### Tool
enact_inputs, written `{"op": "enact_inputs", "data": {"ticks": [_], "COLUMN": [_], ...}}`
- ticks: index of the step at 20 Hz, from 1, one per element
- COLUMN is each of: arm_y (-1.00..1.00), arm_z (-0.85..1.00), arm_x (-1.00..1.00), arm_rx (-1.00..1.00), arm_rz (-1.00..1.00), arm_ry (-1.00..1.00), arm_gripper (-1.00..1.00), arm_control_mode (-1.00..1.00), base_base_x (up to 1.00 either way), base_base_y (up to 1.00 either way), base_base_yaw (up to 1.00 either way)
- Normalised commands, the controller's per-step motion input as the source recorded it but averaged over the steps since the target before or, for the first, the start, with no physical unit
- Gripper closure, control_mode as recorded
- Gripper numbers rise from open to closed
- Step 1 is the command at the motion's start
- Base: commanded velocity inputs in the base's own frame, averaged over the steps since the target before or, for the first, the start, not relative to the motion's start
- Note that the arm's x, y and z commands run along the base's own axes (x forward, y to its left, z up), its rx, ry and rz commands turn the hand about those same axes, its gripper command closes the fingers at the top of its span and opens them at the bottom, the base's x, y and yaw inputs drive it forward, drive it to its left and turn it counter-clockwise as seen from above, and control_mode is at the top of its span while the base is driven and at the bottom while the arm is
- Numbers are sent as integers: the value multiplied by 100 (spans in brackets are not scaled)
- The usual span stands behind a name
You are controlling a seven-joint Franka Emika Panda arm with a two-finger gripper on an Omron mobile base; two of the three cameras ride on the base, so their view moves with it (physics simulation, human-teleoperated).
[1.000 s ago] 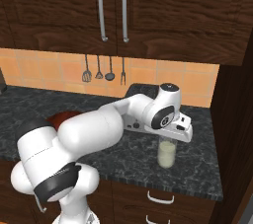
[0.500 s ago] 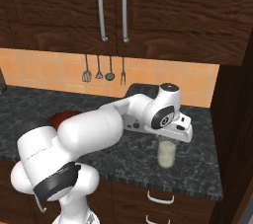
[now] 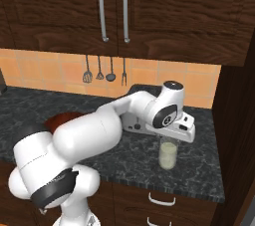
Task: Grab a lemon wedge from the fridge and one ice cube from the ice bowl, and put them in the glass of lemonade.
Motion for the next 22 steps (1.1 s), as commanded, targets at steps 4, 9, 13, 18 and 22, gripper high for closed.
{"op": "enact_inputs", "data": {"ticks": [4,9,13,18,22], "arm_y": [0,8,70,100,100], "arm_z": [17,32,91,41,-30], "arm_x": [-25,-27,-29,-15,-24], "arm_rx": [4,3,-9,-21,-1], "arm_rz": [0,1,1,0,0], "arm_ry": [-7,-7,0,0,-7], "arm_gripper": [-100,-100,-100,-100,-100], "arm_control_mode": [-100,-100,-100,-100,-100], "base_base_x": [0,0,0,0,0], "base_base_y": [0,0,0,0,0], "base_base_yaw": [0,0,0,0,0]}}
